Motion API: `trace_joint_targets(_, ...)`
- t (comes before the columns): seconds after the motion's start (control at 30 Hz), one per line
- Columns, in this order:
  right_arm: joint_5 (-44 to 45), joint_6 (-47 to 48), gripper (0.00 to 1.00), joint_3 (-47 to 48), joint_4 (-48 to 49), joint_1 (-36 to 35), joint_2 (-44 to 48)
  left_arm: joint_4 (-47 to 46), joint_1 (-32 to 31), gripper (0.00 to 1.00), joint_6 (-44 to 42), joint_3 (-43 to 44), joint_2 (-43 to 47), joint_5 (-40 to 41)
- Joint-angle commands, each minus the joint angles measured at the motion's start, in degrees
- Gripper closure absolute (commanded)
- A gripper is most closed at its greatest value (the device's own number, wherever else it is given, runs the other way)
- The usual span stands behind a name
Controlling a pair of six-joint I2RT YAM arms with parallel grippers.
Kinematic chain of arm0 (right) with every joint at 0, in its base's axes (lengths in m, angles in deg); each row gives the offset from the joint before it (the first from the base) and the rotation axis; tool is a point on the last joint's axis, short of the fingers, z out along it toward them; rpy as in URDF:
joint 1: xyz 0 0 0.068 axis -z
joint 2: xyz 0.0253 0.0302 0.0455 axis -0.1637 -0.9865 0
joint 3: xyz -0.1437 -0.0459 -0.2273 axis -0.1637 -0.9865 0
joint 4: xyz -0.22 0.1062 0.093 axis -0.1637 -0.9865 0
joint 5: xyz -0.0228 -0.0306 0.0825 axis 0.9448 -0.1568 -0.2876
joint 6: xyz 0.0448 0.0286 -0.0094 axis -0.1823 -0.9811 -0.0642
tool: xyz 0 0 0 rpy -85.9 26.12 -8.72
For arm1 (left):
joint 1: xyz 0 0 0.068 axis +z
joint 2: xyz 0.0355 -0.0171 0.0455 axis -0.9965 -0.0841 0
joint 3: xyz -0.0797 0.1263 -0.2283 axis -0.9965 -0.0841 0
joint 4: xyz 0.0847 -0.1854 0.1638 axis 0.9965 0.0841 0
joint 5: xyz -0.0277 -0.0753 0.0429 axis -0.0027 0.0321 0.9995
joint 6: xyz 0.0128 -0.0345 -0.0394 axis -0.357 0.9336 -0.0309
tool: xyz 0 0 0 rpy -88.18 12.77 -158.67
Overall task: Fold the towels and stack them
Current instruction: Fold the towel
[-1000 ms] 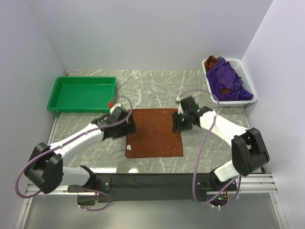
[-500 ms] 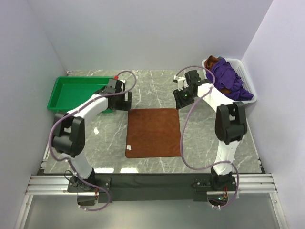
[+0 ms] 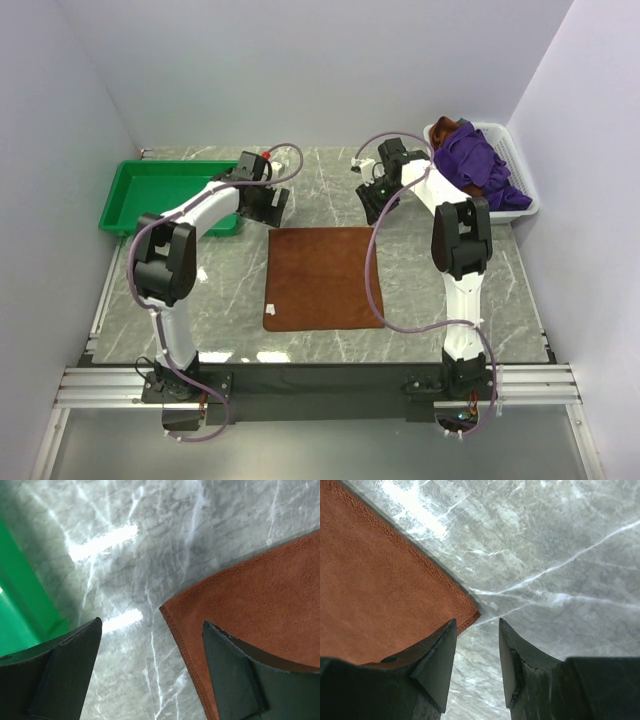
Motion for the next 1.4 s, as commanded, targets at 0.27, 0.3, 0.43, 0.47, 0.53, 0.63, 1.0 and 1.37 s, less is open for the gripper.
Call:
trace_joint_targets(0.27, 2.34, 3.84, 0.54, 6.22, -5.64, -2.17, -4.48, 1.71, -0.13, 0.13, -5.10, 4.77, -2.46, -4.46)
trace_joint_targets(0.3, 2.26, 3.93, 0.54, 6.57, -5.73, -2.17, -4.75, 1.71, -0.13, 0.13, -5.10, 4.68, -2.55, -4.46)
trace_joint_targets(0.43, 2.16, 4.10, 0.54, 6.75, -5.03, -2.70, -5.36, 1.89, -0.13, 0.13, -5.19, 4.50, -2.73, -4.11)
trace_joint_targets(0.47, 2.43, 4.10, 0.54, 6.93, -5.03, -3.22, -5.54, 1.97, -0.22, 0.13, -5.10, 4.50, -2.81, -4.20)
trace_joint_targets(0.53, 2.52, 4.37, 0.55, 7.72, -5.55, -3.49, -6.15, 2.15, -0.13, 0.13, -5.10, 4.68, -3.08, -4.11)
trace_joint_targets(0.63, 4.01, 4.10, 0.55, 7.54, -5.91, -4.45, -7.03, 2.50, -0.22, 0.14, -5.10, 4.85, -3.60, -4.64)
trace_joint_targets(1.0, 5.60, 3.23, 0.62, 2.97, -4.15, -5.86, -6.42, 3.38, -0.13, 0.15, -5.63, 5.73, -5.89, -4.11)
trace_joint_targets(1.37, 5.16, 3.22, 0.83, 2.44, -4.32, -6.04, -6.33, 4.35, -0.13, 0.25, -6.51, 10.38, -9.58, -7.45)
